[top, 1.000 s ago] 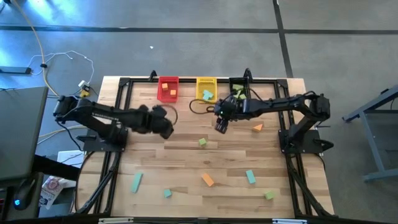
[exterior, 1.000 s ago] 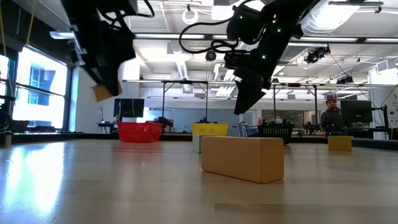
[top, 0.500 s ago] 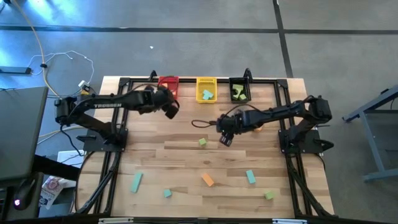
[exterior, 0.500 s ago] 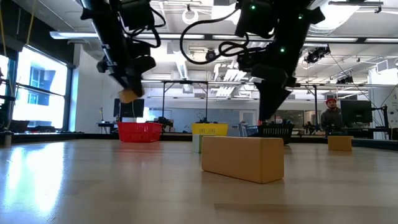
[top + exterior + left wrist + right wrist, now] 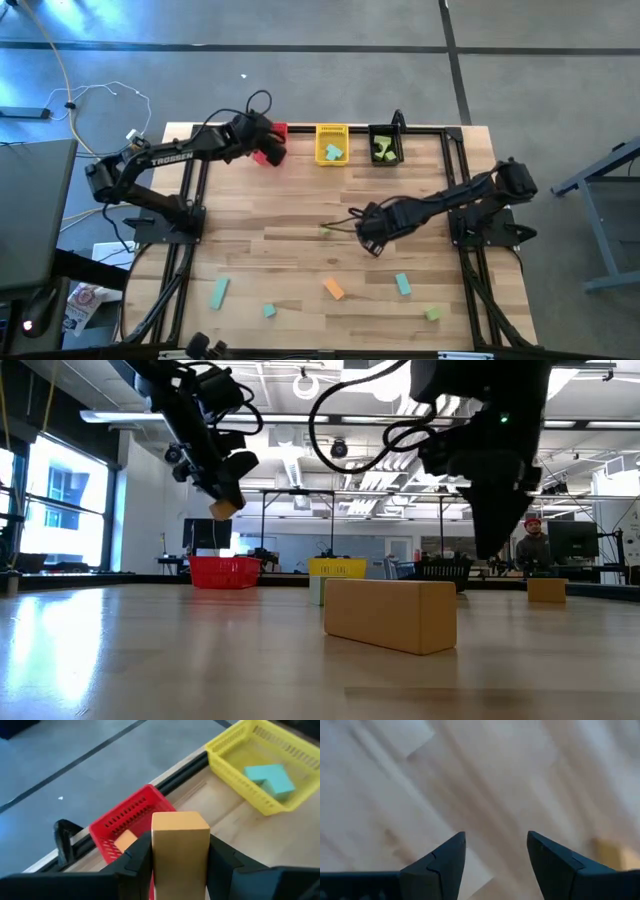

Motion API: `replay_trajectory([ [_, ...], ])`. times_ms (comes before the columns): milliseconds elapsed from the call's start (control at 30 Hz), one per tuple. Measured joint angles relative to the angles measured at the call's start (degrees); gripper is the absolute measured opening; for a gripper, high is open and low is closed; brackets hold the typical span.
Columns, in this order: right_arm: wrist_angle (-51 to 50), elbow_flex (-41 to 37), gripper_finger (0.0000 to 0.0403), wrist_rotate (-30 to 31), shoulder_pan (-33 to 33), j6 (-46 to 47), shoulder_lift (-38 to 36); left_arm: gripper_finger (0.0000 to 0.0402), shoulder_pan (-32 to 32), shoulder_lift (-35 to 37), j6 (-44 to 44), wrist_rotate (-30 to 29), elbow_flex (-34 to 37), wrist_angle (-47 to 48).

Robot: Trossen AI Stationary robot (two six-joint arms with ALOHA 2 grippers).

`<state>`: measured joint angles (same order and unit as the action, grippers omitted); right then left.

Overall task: Sort & place blocks by color
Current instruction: Put the orange block into the red bin

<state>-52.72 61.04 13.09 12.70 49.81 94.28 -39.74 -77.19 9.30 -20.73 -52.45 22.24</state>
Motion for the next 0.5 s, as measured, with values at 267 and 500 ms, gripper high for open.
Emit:
replay_trajectory([
  [267, -0.3, 0.0, 0.0199, -3.0, 7.5, 14.4, 0.0, 0.011, -5.5, -6.1, -4.0, 5.3, 0.0, -4.6],
  [500, -0.4, 0.0, 0.0199, -5.5, 13.4, 24.4, 0.0, 0.011, -8.3, -13.2, -4.0, 5.8, 0.0, -6.1],
])
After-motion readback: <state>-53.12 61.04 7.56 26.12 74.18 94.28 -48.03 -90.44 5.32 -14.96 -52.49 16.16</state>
